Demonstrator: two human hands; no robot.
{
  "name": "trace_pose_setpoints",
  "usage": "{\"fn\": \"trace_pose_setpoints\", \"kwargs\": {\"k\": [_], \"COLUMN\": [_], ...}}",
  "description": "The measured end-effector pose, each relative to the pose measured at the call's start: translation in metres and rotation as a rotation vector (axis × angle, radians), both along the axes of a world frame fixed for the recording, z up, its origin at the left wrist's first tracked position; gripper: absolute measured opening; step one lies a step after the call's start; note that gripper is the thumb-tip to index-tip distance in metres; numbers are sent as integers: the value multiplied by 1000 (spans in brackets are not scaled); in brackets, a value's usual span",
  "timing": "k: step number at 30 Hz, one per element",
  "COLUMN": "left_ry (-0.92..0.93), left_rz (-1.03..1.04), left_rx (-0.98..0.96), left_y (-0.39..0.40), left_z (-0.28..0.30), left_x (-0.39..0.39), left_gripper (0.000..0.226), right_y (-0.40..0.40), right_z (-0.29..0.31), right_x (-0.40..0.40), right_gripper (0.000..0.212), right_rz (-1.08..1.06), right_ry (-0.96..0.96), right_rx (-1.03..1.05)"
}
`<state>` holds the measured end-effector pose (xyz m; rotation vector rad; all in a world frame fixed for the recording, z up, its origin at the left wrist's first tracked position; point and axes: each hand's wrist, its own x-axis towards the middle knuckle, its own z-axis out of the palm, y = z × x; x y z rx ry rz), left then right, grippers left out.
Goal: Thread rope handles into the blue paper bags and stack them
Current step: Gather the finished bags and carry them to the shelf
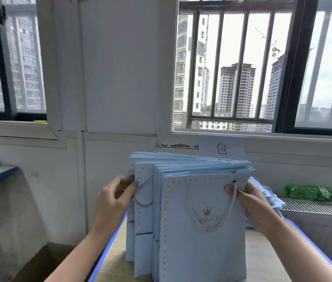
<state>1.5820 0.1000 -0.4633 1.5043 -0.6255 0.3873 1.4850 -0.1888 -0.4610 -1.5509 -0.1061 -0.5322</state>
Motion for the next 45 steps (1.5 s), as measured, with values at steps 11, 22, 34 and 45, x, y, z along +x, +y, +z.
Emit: {"fn": "trace_pose_setpoints", "kwargs": {"k": [11,22,34,45], "left_ry": [302,280,235,404], "left_rz": [-575,-560,-520,-600], "left_rx": [-42,125,-125,-35], "left_y": [-23,-30,-46,-50], "left_z": [-16,-47,-7,-55], "left_x": [-19,-10,4,9], "left_gripper": [134,145,91,105], "right_y": [16,5,9,7], "right_z": [0,2,18,-28], "right_x": [1,-19,-18,-10], "right_gripper": [112,88,95,111], "right_rz": [6,12,28,16], "right_ry": [53,9,66,88], "right_rx": [-31,30,-33,88]}}
